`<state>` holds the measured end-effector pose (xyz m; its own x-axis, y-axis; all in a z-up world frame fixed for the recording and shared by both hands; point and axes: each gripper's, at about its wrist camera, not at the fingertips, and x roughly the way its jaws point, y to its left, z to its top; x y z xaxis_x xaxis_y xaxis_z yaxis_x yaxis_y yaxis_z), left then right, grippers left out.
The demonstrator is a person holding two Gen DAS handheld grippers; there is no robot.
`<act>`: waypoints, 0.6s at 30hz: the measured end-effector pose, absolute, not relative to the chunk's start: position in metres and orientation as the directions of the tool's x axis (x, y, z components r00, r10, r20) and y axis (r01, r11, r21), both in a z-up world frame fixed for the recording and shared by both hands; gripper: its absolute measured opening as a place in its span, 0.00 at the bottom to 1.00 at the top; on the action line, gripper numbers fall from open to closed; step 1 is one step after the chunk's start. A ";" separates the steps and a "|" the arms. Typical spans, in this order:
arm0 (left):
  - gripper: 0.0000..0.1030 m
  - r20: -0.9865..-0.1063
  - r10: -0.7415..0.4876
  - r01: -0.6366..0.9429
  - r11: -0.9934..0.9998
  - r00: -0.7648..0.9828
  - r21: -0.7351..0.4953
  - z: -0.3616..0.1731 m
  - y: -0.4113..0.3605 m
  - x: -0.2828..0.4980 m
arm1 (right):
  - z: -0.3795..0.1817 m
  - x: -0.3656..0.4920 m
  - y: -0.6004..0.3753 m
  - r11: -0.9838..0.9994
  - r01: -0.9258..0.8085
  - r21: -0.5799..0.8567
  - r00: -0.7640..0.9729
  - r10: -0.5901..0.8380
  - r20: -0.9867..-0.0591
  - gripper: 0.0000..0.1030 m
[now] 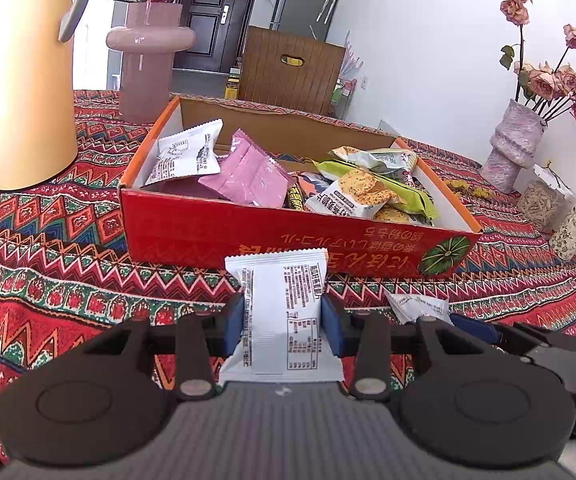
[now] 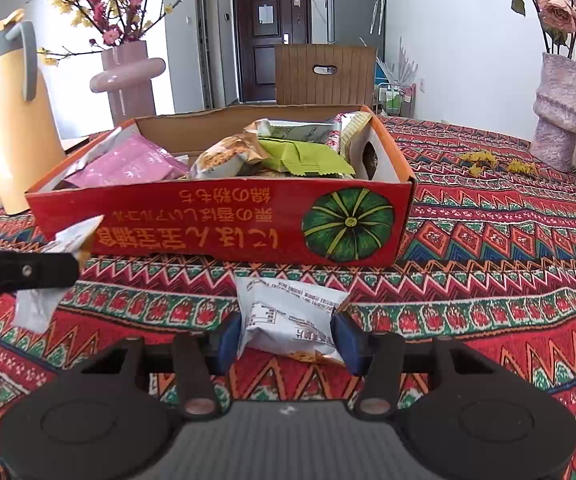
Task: Organize snacks
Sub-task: 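Grasp the last white packet with the right tool while the left holds its packet, then carry both white packets over the box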
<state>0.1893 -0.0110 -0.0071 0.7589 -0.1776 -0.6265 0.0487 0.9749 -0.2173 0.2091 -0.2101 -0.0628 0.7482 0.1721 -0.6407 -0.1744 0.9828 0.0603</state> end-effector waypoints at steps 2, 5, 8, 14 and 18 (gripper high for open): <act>0.40 -0.622 -0.181 0.055 0.975 0.762 -0.216 -0.005 -0.012 0.188 | -0.059 0.204 -0.211 0.982 -0.177 0.062 0.762 0.177 -0.623 0.48; 0.40 -0.606 -0.184 0.067 0.975 0.774 -0.210 0.000 -0.014 0.187 | -0.048 0.197 -0.211 0.980 -0.190 0.056 0.786 0.186 -0.590 0.48; 0.40 -0.590 -0.184 0.074 0.976 0.786 -0.206 0.005 -0.014 0.188 | -0.037 0.195 -0.211 0.978 -0.203 0.043 0.810 0.192 -0.554 0.48; 0.40 -0.560 -0.175 0.084 0.979 0.810 -0.185 0.020 -0.017 0.197 | -0.011 0.201 -0.209 0.975 -0.222 0.011 0.859 0.201 -0.472 0.48; 0.40 -0.535 -0.155 0.081 0.984 0.830 -0.160 0.032 -0.018 0.207 | 0.005 0.213 -0.207 0.973 -0.230 -0.006 0.881 0.206 -0.425 0.48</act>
